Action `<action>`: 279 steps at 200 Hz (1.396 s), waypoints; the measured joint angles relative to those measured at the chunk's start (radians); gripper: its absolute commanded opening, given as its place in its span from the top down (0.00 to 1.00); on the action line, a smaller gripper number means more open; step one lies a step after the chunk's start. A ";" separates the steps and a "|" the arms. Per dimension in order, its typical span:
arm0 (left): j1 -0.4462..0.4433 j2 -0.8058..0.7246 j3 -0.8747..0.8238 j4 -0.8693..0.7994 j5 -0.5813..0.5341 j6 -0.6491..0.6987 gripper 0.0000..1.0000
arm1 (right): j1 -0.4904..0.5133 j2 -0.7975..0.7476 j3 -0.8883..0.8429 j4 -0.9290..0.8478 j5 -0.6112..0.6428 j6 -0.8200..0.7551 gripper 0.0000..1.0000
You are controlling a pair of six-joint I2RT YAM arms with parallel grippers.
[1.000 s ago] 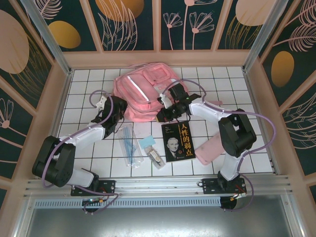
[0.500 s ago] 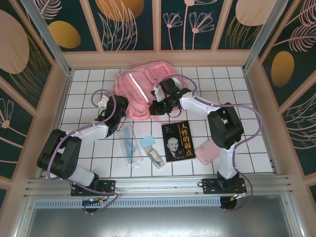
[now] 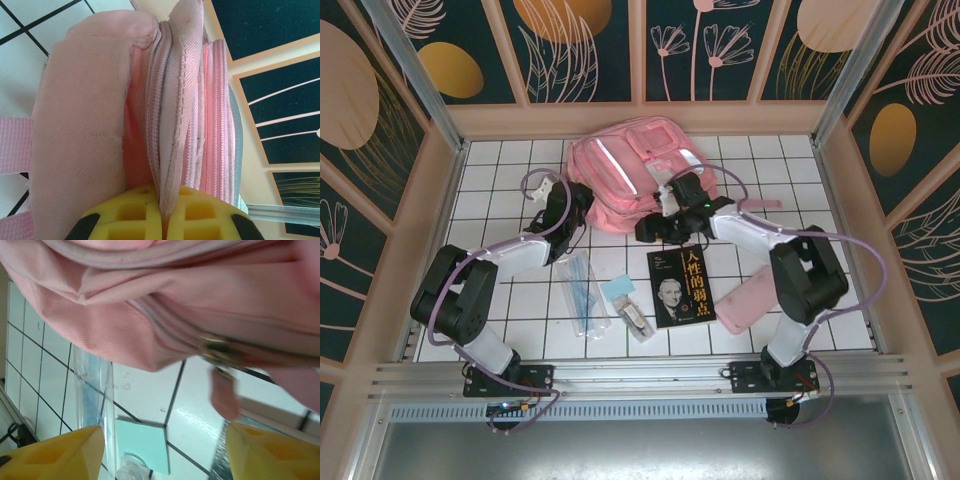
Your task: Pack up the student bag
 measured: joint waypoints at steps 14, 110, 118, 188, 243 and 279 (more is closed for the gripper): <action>0.000 -0.006 0.000 -0.006 0.007 0.000 1.00 | -0.051 -0.058 -0.066 0.050 -0.001 0.031 0.20; 0.000 -0.095 -0.009 -0.062 0.068 -0.036 1.00 | -0.194 -0.036 -0.260 0.596 -0.061 0.500 0.08; 0.001 -0.095 -0.017 -0.058 0.070 -0.046 1.00 | -0.192 -0.006 -0.262 0.651 -0.066 0.561 0.10; 0.003 -0.105 -0.057 -0.052 0.079 -0.098 1.00 | -0.151 0.067 -0.384 0.915 -0.045 0.910 0.25; 0.000 -0.119 -0.072 -0.049 0.094 -0.103 1.00 | -0.194 0.176 -0.378 1.131 -0.041 1.010 1.00; 0.024 -0.070 -0.049 -0.038 0.098 -0.085 1.00 | -0.195 0.189 -0.353 1.154 -0.053 1.008 1.00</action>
